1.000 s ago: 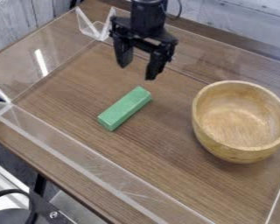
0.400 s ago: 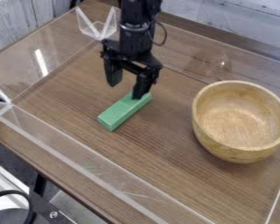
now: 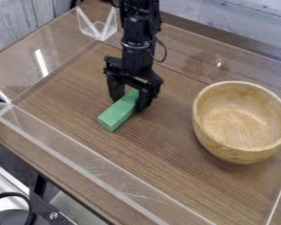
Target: Put the green block in the brown bowl
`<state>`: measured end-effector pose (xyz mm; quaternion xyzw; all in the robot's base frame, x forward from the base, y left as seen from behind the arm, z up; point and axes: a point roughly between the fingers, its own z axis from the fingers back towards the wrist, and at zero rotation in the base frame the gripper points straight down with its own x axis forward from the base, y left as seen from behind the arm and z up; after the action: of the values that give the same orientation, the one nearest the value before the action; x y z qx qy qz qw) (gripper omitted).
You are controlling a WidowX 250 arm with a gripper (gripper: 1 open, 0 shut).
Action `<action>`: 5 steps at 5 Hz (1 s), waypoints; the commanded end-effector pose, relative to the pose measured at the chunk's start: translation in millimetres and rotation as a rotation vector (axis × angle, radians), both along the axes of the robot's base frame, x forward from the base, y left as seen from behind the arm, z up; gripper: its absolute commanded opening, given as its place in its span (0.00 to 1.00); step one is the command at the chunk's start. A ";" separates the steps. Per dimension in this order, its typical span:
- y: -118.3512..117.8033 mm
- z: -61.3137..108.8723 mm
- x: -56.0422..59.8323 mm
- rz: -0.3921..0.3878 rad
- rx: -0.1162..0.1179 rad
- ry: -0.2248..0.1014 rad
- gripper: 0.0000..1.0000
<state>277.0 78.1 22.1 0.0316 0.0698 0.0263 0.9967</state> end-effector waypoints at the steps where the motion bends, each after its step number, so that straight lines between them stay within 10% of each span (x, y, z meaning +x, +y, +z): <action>1: 0.5 5.2 8.3 0.001 -0.001 -0.030 0.00; 2: -5.2 6.5 11.7 0.000 -0.021 -0.031 0.00; 5: -43.7 99.5 31.9 -0.046 -0.045 -0.146 0.00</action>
<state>299.6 31.4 98.2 0.0036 0.0381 -0.0004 0.9993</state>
